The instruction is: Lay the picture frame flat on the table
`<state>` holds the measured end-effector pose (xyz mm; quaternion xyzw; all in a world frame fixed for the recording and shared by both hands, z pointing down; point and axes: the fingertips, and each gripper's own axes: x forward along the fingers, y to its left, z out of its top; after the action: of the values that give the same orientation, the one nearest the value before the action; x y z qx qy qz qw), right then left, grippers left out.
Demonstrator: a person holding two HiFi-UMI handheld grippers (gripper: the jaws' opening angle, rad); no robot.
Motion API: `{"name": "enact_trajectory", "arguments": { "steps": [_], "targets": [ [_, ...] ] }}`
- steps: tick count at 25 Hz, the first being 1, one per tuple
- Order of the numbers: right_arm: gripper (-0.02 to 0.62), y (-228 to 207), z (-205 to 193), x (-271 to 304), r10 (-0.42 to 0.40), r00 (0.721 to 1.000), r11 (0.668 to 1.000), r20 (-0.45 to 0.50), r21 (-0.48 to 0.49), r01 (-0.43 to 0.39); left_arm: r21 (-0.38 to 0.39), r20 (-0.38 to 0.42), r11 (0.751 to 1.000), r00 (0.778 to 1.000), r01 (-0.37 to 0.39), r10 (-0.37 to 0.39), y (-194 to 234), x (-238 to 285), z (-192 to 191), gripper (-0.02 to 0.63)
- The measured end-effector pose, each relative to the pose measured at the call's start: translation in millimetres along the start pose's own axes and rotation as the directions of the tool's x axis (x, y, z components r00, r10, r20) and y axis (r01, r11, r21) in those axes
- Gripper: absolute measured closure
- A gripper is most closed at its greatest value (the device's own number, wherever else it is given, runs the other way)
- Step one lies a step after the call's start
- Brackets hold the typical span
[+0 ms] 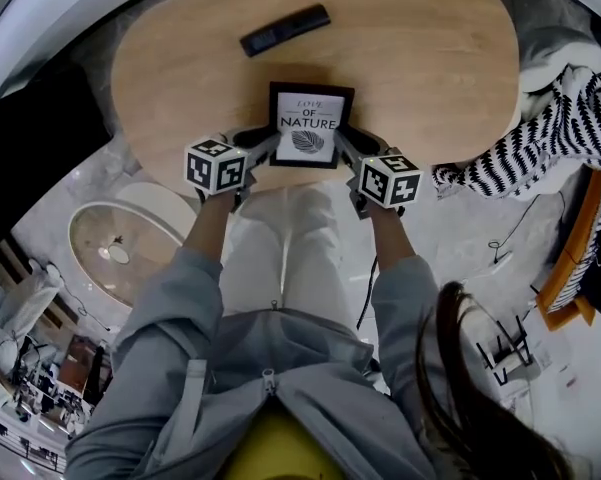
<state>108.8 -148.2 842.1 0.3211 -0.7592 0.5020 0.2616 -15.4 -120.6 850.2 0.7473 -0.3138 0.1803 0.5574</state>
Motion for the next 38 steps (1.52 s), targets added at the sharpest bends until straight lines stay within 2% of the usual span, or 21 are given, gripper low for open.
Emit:
{"name": "enact_trajectory", "arguments": {
  "steps": [8,13,15,19,21,23,24,27,29,31,33,34,38],
  "targets": [
    [0.512,-7.8,-10.5,10.9,-0.071,0.995,0.996,-0.063,0.054,0.075,-0.07,-0.045,0.994,0.996,-0.085,0.082,11.9,6.8,-12.4,0.515],
    [0.512,-11.9,-12.9,14.4,-0.131,0.989,0.987,-0.072,0.084,0.137,-0.085,-0.065,0.982,0.984,-0.17,0.165,16.4,9.6,-12.9,0.511],
    [0.511,-13.2,-14.4,14.9,-0.176,0.981,0.981,-0.078,0.063,0.181,-0.092,-0.068,0.975,0.978,-0.204,0.198,18.1,9.7,-13.8,0.509],
    [0.509,-15.7,-20.3,15.1,-0.304,0.947,0.952,-0.102,-0.068,0.298,-0.074,-0.074,0.958,0.959,-0.278,0.273,20.2,9.5,-16.6,0.511],
    [0.489,-18.0,-19.2,11.0,-0.361,0.928,0.931,-0.088,-0.092,0.353,-0.058,-0.057,0.952,0.953,-0.301,0.298,18.2,9.6,-14.1,0.483],
    [0.466,-20.7,-18.0,5.2,-0.4,0.913,0.916,-0.076,-0.08,0.394,-0.075,-0.008,0.944,0.947,-0.321,0.321,18.8,6.3,-8.1,0.402],
    [0.465,-21.3,-18.0,1.8,-0.413,0.908,0.91,-0.072,-0.072,0.408,-0.086,0.016,0.939,0.942,-0.332,0.334,20.3,2.3,-5.4,0.385],
    [0.468,-19.1,-20.0,-11.3,-0.431,0.9,0.902,-0.067,-0.059,0.428,-0.088,0.07,0.927,0.927,-0.363,0.37,22.6,-16.7,2.3,0.388],
    [0.485,-15.6,-21.1,-24.1,-0.441,0.895,0.897,-0.067,-0.052,0.438,-0.091,0.101,0.919,0.915,-0.384,0.392,19.7,-34.3,9.5,0.426],
    [0.513,-8.1,-22.2,-39.7,-0.45,0.891,0.893,-0.065,-0.033,0.449,-0.12,0.134,0.91,0.902,-0.397,0.411,15.3,-54.9,15.0,0.535],
    [0.568,2.3,-19.6,-56.7,-0.458,0.887,0.889,-0.058,-0.019,0.458,-0.154,0.156,0.909,0.898,-0.388,0.41,7.6,-72.2,20.6,0.603],
    [0.594,7.5,-15.7,-65.4,-0.461,0.886,0.887,-0.054,-0.011,0.461,-0.16,0.163,0.912,0.901,-0.378,0.402,3.1,-78.2,24.7,0.603],
    [0.595,28.2,12.4,-99.7,-0.464,0.886,0.883,-0.02,0.069,0.464,-0.12,0.185,0.946,0.929,-0.301,0.32,-24.9,-95.7,53.3,0.603]
  ]
}}
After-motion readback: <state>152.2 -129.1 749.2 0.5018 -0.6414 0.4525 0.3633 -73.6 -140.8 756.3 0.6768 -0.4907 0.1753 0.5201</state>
